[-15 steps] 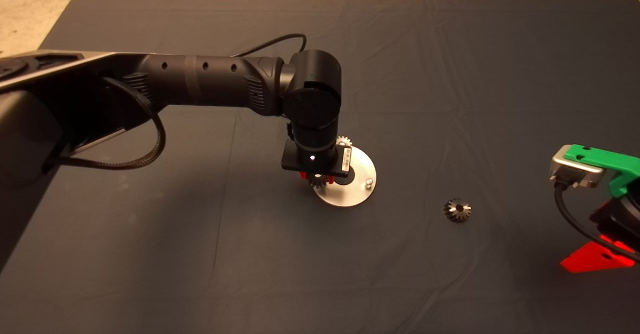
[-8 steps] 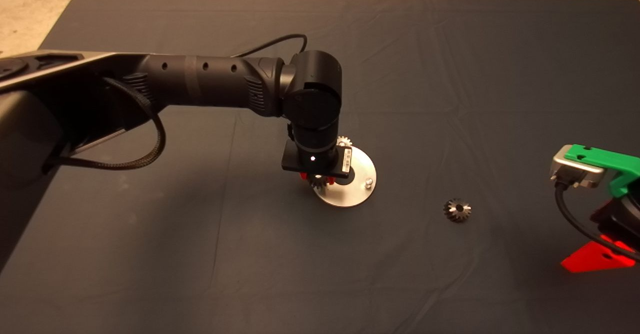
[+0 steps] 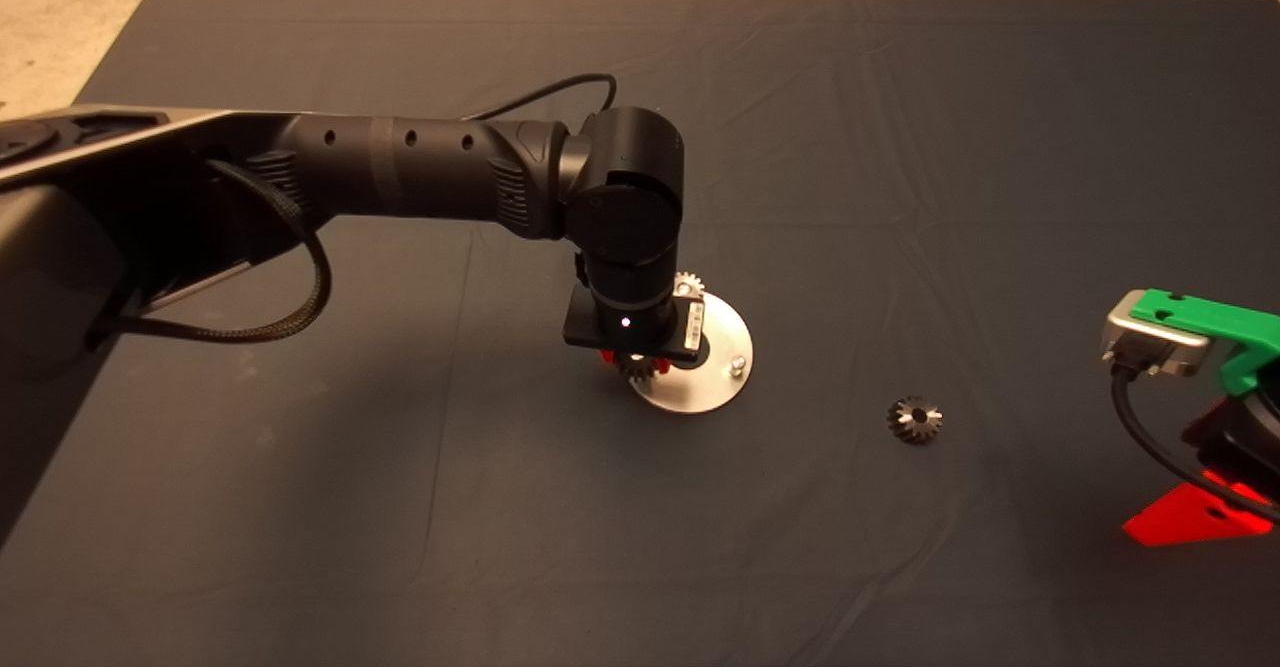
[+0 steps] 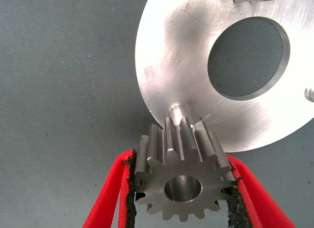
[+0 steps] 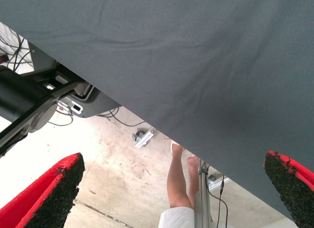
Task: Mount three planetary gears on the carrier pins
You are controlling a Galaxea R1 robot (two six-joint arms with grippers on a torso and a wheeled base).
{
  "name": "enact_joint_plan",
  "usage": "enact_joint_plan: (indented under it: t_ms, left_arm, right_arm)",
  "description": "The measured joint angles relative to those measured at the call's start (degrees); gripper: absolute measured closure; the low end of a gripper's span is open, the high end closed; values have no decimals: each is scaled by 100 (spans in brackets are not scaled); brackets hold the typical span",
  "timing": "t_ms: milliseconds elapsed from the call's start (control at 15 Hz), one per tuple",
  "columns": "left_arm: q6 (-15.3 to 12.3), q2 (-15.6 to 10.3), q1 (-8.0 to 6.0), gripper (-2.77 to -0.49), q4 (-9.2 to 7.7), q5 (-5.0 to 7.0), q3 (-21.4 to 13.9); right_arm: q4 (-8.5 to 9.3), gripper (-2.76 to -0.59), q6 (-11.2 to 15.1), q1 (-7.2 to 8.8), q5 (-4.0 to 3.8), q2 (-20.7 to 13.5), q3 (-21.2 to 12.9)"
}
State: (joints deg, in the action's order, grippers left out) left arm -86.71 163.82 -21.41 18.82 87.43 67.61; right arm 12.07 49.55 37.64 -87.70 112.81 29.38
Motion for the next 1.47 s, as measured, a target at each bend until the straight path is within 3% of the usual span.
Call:
enact_joint_plan:
  t_ms: [600, 1467]
  left_arm:
    - [2, 0, 168, -94, 69, 2, 0]
    - [160, 27, 168, -94, 60, 17, 68]
  right_arm:
    - [0, -273, 0, 0, 2, -13, -24]
    - [0, -273, 0, 0, 0, -83, -30]
